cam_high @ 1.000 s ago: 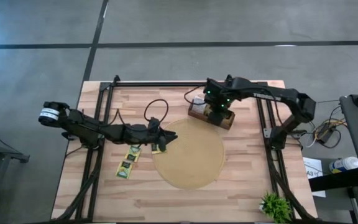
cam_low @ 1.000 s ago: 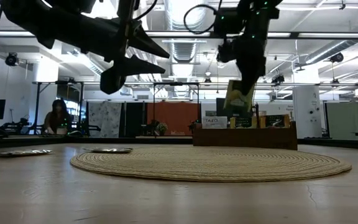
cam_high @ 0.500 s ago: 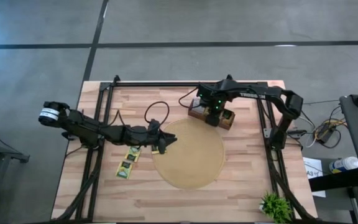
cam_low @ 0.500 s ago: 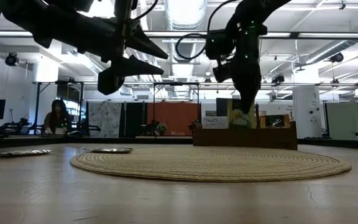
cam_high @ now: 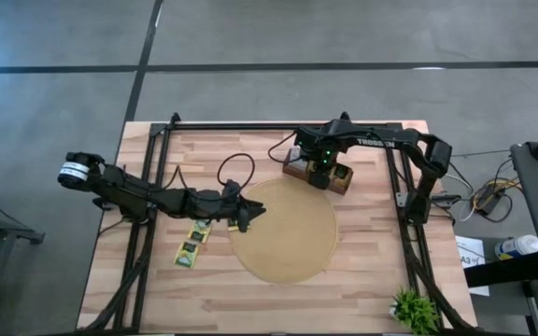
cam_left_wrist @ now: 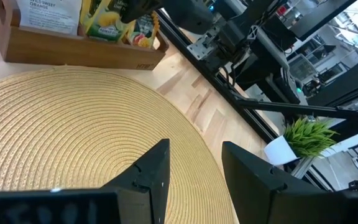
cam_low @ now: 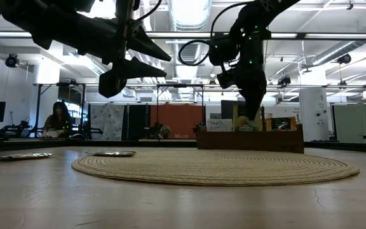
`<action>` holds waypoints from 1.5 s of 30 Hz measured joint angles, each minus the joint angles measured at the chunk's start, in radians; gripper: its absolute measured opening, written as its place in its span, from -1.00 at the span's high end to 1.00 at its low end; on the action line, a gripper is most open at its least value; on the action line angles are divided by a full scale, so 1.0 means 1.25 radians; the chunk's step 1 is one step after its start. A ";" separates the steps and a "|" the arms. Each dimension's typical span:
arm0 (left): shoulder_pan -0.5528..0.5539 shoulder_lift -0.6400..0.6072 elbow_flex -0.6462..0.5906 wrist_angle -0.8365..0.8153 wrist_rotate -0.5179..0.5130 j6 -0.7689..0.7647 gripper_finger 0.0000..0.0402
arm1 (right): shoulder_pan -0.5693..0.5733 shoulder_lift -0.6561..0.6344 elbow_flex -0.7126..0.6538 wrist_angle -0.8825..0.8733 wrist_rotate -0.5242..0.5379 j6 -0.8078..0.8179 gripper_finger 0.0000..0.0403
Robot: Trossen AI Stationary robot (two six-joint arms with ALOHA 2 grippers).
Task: Pick & Place Tea
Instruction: Put the lemon tea bag into the middle section of the wooden organizer
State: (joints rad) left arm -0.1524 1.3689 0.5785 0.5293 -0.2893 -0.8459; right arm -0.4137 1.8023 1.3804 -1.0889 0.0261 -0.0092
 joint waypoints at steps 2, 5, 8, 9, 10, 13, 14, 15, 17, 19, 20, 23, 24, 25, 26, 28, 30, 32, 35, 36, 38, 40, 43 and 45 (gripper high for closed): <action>0.000 0.000 -0.004 -0.001 0.000 -0.001 0.30 | 0.000 0.001 0.000 0.005 0.000 -0.001 0.92; 0.000 0.000 -0.010 -0.002 0.000 -0.015 0.30 | 0.000 0.009 0.000 0.010 0.000 -0.002 0.79; -0.003 0.000 -0.010 -0.003 0.000 -0.016 0.30 | 0.000 0.010 0.000 0.013 0.003 0.004 0.61; -0.004 0.000 -0.010 -0.002 0.001 -0.016 0.30 | 0.000 0.010 0.000 0.013 0.009 0.009 0.55; -0.005 0.000 -0.010 -0.003 0.001 -0.016 0.30 | 0.001 0.010 0.000 0.013 0.021 0.012 0.49; -0.009 0.000 -0.010 -0.003 0.002 -0.017 0.30 | 0.003 0.006 0.000 0.011 0.063 0.026 0.33; -0.011 0.000 -0.010 -0.004 0.002 -0.017 0.30 | 0.003 0.002 0.000 0.011 0.063 0.026 0.29; -0.012 0.000 -0.010 -0.006 0.003 -0.017 0.30 | 0.003 -0.002 0.001 0.008 0.063 0.027 0.25; -0.014 0.000 -0.010 -0.006 0.014 -0.017 0.30 | 0.006 -0.013 0.005 0.000 0.063 0.037 0.20; -0.014 -0.001 -0.010 -0.009 0.033 -0.016 0.30 | 0.011 -0.032 0.012 0.000 0.062 0.051 0.17; -0.014 -0.001 -0.010 -0.013 0.047 -0.016 0.30 | 0.015 -0.044 0.014 -0.001 0.063 0.056 0.16; -0.014 -0.002 -0.010 -0.041 0.128 -0.018 0.30 | 0.039 -0.082 0.025 0.002 0.056 0.074 0.15; -0.014 -0.002 -0.010 -0.057 0.155 -0.027 0.30 | 0.050 -0.094 0.027 0.002 0.046 0.084 0.15; -0.015 -0.004 -0.010 -0.081 0.177 -0.039 0.30 | 0.062 -0.106 0.028 0.008 0.030 0.098 0.15; -0.016 -0.006 -0.010 -0.117 0.194 -0.056 0.30 | 0.075 -0.117 0.028 0.019 0.007 0.118 0.15; -0.019 -0.010 -0.010 -0.200 0.203 -0.083 0.30 | 0.102 -0.134 0.027 0.039 -0.044 0.173 0.15; -0.024 -0.018 -0.010 -0.293 0.202 -0.104 0.30 | 0.137 -0.137 0.026 0.058 -0.084 0.230 0.15; -0.029 -0.029 -0.010 -0.371 0.200 -0.112 0.30 | 0.179 -0.136 0.022 0.082 -0.102 0.274 0.15; -0.035 -0.049 0.003 -0.507 0.181 -0.113 0.30 | 0.246 -0.133 0.017 0.145 -0.105 0.327 0.15; -0.037 -0.052 0.009 -0.554 0.172 -0.120 0.31 | 0.266 -0.133 0.012 0.172 -0.106 0.343 0.15; -0.036 -0.055 0.015 -0.640 0.157 -0.144 0.31 | 0.300 -0.133 -0.001 0.239 -0.099 0.386 0.15; -0.036 -0.055 0.015 -0.697 0.144 -0.172 0.32 | 0.320 -0.132 -0.010 0.295 -0.069 0.431 0.17; -0.037 -0.055 0.005 -0.698 0.108 -0.212 0.32 | 0.328 -0.132 -0.025 0.368 -0.043 0.499 0.21; -0.037 -0.055 0.003 -0.702 0.063 -0.244 0.32 | 0.327 -0.132 -0.054 0.431 -0.051 0.542 0.25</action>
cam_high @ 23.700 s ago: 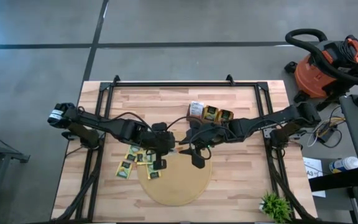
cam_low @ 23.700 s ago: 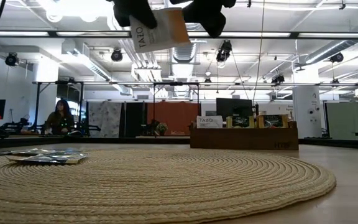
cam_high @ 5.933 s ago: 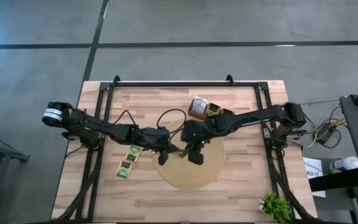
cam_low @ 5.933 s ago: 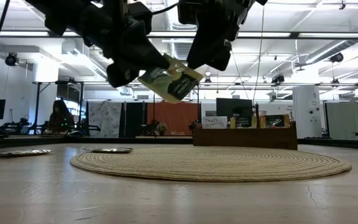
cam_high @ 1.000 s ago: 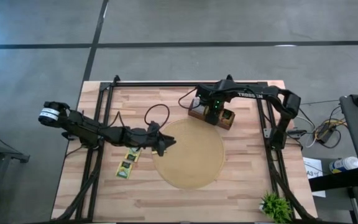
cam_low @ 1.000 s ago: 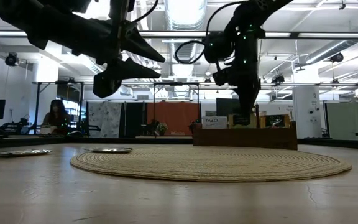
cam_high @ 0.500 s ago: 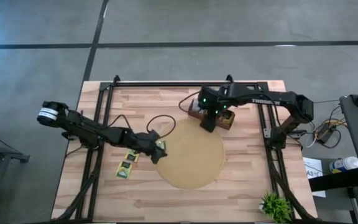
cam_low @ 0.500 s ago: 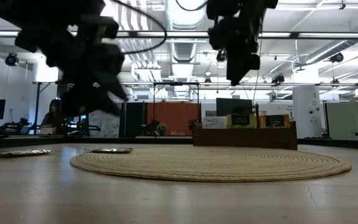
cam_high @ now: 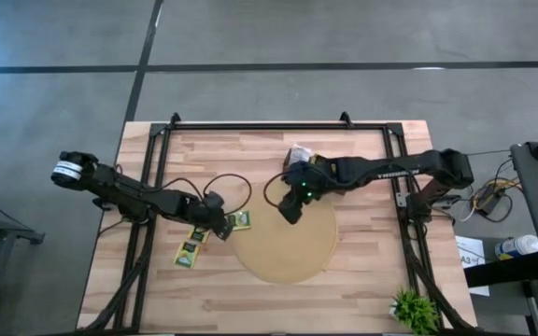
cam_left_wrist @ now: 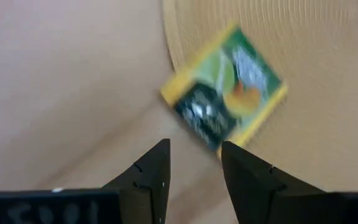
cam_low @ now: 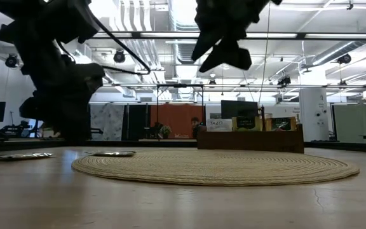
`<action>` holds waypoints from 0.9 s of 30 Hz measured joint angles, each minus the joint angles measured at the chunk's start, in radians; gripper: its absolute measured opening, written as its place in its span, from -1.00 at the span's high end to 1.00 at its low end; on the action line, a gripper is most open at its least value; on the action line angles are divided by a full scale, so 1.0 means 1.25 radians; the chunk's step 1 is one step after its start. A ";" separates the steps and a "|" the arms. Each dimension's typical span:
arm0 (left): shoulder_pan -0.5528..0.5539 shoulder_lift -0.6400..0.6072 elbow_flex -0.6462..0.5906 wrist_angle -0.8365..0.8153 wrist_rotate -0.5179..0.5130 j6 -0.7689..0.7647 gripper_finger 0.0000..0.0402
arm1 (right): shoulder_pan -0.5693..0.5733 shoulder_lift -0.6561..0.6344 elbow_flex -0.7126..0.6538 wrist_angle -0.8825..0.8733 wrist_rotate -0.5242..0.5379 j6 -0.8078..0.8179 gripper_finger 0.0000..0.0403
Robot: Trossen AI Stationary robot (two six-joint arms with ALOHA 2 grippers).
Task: Pick & Place Tea
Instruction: Put the lemon tea bag into the middle section of the wooden organizer
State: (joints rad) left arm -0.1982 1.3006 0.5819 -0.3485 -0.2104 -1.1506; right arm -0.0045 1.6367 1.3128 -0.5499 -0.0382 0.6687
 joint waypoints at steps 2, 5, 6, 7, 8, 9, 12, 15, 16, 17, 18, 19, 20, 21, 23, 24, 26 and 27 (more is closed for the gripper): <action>0.000 -0.001 0.000 0.005 -0.045 -0.024 0.32 | -0.002 0.002 -0.033 0.062 -0.008 0.040 0.30; 0.000 -0.001 -0.003 0.005 -0.084 -0.052 0.32 | -0.002 0.016 -0.067 0.144 -0.012 0.072 0.37; 0.000 -0.001 -0.007 0.006 -0.088 -0.062 0.32 | -0.002 0.025 -0.072 0.152 -0.018 0.076 0.39; 0.000 -0.002 -0.013 0.008 -0.089 -0.069 0.32 | -0.002 0.040 -0.074 0.150 -0.026 0.078 0.41; 0.000 -0.002 -0.021 0.011 -0.089 -0.078 0.32 | 0.000 0.058 -0.074 0.158 -0.038 0.081 0.42; 0.000 -0.002 -0.030 0.015 -0.089 -0.087 0.32 | 0.001 0.075 -0.073 0.166 -0.053 0.086 0.43; 0.000 -0.002 -0.063 0.074 -0.082 -0.117 0.32 | 0.011 0.131 -0.066 0.172 -0.072 0.103 0.47; 0.000 -0.004 -0.093 0.164 -0.078 -0.138 0.32 | 0.019 0.173 -0.052 0.181 -0.073 0.109 0.49; 0.000 -0.004 -0.099 0.192 -0.077 -0.143 0.32 | 0.021 0.186 -0.045 0.188 -0.072 0.109 0.50; 0.000 -0.003 -0.104 0.210 -0.078 -0.146 0.32 | 0.020 0.198 -0.041 0.191 -0.072 0.109 0.51; 0.000 -0.001 -0.105 0.217 -0.078 -0.148 0.32 | 0.020 0.212 -0.035 0.192 -0.072 0.107 0.52; 0.000 0.001 -0.105 0.218 -0.078 -0.148 0.32 | 0.020 0.223 -0.027 0.198 -0.073 0.104 0.53; 0.000 0.004 -0.107 0.214 -0.078 -0.148 0.32 | 0.019 0.236 -0.018 0.202 -0.072 0.100 0.54; 0.000 0.007 -0.109 0.211 -0.078 -0.148 0.32 | 0.020 0.249 -0.008 0.203 -0.073 0.092 0.55; 0.000 0.009 -0.115 0.213 -0.079 -0.149 0.32 | 0.020 0.278 0.018 0.204 -0.087 0.071 0.57; 0.000 0.009 -0.117 0.210 -0.083 -0.151 0.32 | 0.020 0.296 0.035 0.209 -0.105 0.060 0.58; 0.000 0.009 -0.117 0.210 -0.096 -0.159 0.31 | 0.020 0.329 0.063 0.211 -0.145 0.041 0.60; 0.000 0.009 -0.117 0.209 -0.103 -0.162 0.31 | 0.020 0.348 0.081 0.217 -0.154 0.035 0.62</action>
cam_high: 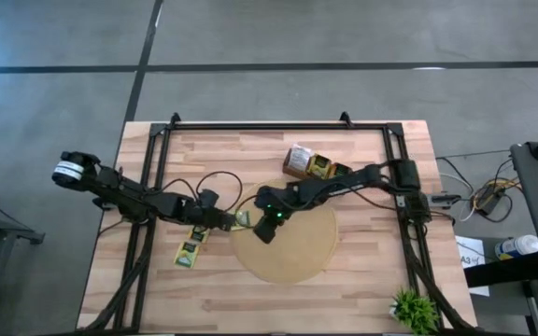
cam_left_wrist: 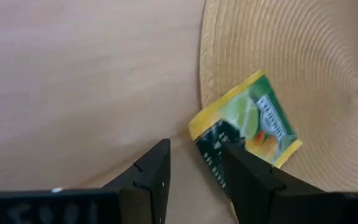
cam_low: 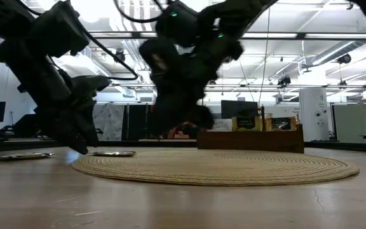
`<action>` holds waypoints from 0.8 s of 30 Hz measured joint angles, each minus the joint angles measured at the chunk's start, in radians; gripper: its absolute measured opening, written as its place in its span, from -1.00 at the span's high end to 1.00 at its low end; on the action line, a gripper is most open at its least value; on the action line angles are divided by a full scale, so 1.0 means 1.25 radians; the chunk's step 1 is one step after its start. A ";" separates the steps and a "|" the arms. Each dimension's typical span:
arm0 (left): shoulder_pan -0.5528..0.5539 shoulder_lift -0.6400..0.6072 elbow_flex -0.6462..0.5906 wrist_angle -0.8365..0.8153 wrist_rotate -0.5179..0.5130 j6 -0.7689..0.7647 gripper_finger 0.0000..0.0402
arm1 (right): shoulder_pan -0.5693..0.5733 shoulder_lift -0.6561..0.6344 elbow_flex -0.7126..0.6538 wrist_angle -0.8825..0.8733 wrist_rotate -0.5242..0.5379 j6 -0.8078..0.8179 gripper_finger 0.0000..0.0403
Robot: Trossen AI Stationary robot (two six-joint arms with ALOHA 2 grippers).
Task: Pick & Place Tea
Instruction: Put the lemon tea bag into the middle section of the wooden organizer
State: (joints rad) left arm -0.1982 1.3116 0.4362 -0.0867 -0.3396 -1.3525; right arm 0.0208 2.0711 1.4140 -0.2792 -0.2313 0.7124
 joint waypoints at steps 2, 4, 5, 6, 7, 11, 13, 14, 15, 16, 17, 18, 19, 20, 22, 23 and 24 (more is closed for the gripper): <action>0.000 0.000 0.000 0.008 -0.006 0.000 0.31 | 0.002 0.029 0.032 0.010 -0.002 -0.010 0.64; 0.000 0.004 0.000 0.011 -0.001 0.001 0.31 | 0.001 0.059 0.067 0.007 -0.002 -0.017 0.67; 0.000 0.005 -0.001 0.011 0.008 0.005 0.31 | 0.001 0.071 0.080 0.012 0.000 -0.023 0.68; 0.000 0.009 -0.001 0.015 0.017 0.008 0.31 | 0.001 0.079 0.089 0.007 0.003 -0.030 0.69; 0.000 0.011 -0.001 0.020 0.022 0.012 0.31 | 0.001 0.087 0.098 0.002 0.013 -0.038 0.70; -0.002 0.017 -0.012 0.059 0.029 0.014 0.31 | 0.000 0.096 0.119 0.006 0.049 -0.069 0.72; -0.002 0.019 -0.020 0.095 0.034 0.014 0.31 | -0.001 0.097 0.121 0.010 0.066 -0.074 0.73; -0.002 0.026 -0.022 0.120 0.039 0.014 0.31 | -0.002 0.099 0.119 0.009 0.075 -0.079 0.73; -0.002 0.028 -0.025 0.133 0.037 0.014 0.31 | -0.002 0.099 0.116 0.009 0.084 -0.084 0.73; -0.002 0.027 -0.030 0.137 0.037 0.014 0.31 | -0.002 0.100 0.109 0.020 0.091 -0.089 0.73; -0.002 0.029 -0.032 0.146 0.038 0.013 0.31 | -0.002 0.100 0.102 0.029 0.099 -0.093 0.73; -0.002 0.033 -0.035 0.158 0.037 0.014 0.31 | -0.002 0.100 0.096 0.039 0.104 -0.098 0.73; -0.002 0.033 -0.039 0.163 0.037 0.013 0.31 | -0.002 0.100 0.090 0.043 0.104 -0.100 0.73; -0.002 0.032 -0.042 0.168 0.037 0.012 0.31 | -0.002 0.100 0.084 0.048 0.104 -0.100 0.73; -0.002 0.035 -0.053 0.197 0.034 0.012 0.31 | -0.002 0.100 0.072 0.050 0.104 -0.100 0.73; -0.002 0.035 -0.061 0.216 0.031 0.012 0.31 | -0.002 0.108 0.068 0.050 0.104 -0.100 0.73; -0.002 0.035 -0.068 0.240 0.031 0.012 0.31 | -0.002 0.111 0.066 0.054 0.104 -0.098 0.73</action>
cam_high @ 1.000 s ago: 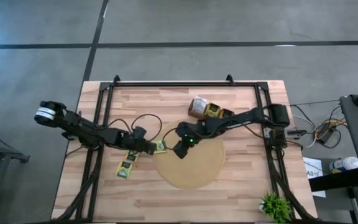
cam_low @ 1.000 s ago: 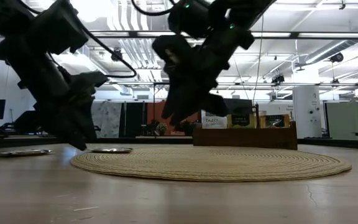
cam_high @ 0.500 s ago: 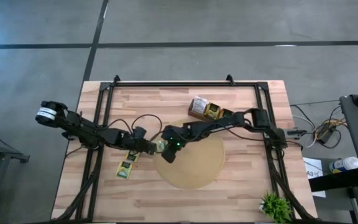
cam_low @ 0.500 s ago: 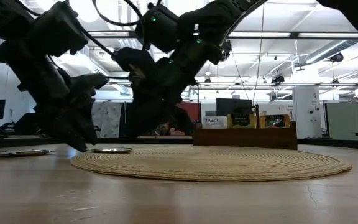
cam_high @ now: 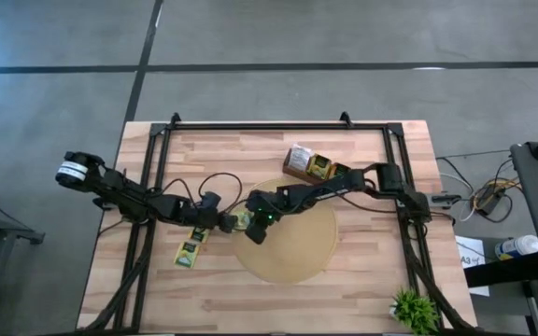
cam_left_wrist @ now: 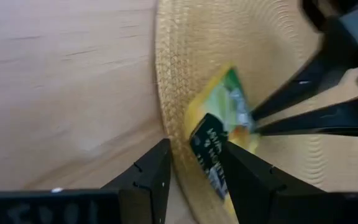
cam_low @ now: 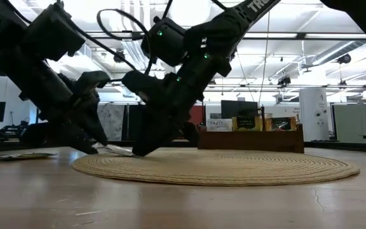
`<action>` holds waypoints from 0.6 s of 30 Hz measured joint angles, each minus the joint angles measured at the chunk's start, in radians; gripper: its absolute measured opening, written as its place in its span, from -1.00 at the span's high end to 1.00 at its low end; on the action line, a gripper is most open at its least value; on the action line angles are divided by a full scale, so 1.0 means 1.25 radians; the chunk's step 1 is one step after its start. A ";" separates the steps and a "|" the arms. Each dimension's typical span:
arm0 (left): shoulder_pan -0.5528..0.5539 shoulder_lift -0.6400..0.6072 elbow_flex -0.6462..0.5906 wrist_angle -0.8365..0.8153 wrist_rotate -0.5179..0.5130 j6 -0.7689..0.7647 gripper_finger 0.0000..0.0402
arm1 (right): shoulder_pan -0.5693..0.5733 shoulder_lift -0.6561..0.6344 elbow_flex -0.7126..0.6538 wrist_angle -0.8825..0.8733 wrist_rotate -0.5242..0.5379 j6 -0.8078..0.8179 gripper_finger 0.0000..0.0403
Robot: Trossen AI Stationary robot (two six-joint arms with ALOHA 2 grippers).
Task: Pick & Place Tea
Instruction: Put the lemon tea bag into the middle section of the wooden organizer
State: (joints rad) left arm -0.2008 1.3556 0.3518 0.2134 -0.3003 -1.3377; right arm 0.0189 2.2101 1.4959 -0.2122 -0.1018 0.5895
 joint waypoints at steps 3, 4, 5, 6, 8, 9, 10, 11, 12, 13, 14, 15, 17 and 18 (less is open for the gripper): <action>0.002 0.002 -0.010 0.054 -0.004 -0.001 0.31 | 0.000 0.010 -0.009 0.014 -0.007 0.015 0.73; 0.002 0.002 -0.011 0.062 -0.003 -0.001 0.31 | 0.000 0.013 -0.009 0.027 -0.016 0.023 0.73; 0.002 0.003 -0.011 0.069 -0.004 -0.001 0.31 | 0.000 0.013 -0.010 0.028 -0.024 0.028 0.73; 0.002 0.003 -0.011 0.076 -0.005 -0.001 0.31 | 0.000 0.015 -0.012 0.026 -0.029 0.029 0.73; 0.002 0.002 -0.010 0.085 -0.005 -0.001 0.31 | 0.002 0.019 -0.011 0.038 -0.030 0.029 0.73; 0.002 0.001 -0.009 0.088 -0.005 -0.001 0.31 | 0.002 0.019 -0.011 0.039 -0.030 0.029 0.73; 0.002 0.001 -0.006 0.091 -0.005 -0.001 0.31 | 0.002 0.019 -0.012 0.040 -0.031 0.030 0.73; 0.002 0.001 -0.005 0.095 -0.003 0.001 0.31 | 0.002 0.019 -0.012 0.041 -0.032 0.031 0.73; 0.002 0.000 -0.005 0.094 0.002 0.004 0.31 | 0.002 0.019 -0.012 0.041 -0.033 0.031 0.73; 0.002 0.000 -0.005 0.093 0.008 0.010 0.31 | 0.002 0.019 -0.012 0.041 -0.033 0.031 0.73; 0.002 0.000 -0.005 0.089 0.015 0.016 0.31 | 0.002 0.019 -0.011 0.040 -0.033 0.031 0.73; 0.002 0.000 -0.005 0.081 0.020 0.017 0.31 | 0.002 0.019 -0.011 0.040 -0.033 0.031 0.73; 0.002 -0.002 -0.005 0.067 0.024 0.019 0.31 | 0.003 0.019 -0.011 0.040 -0.034 0.031 0.73; 0.002 -0.003 -0.005 0.056 0.024 0.019 0.31 | 0.004 0.019 -0.011 0.040 -0.036 0.032 0.73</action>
State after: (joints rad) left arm -0.1978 1.3514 0.3458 0.2839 -0.2707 -1.3136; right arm 0.0235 2.2335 1.4826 -0.1619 -0.1471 0.6292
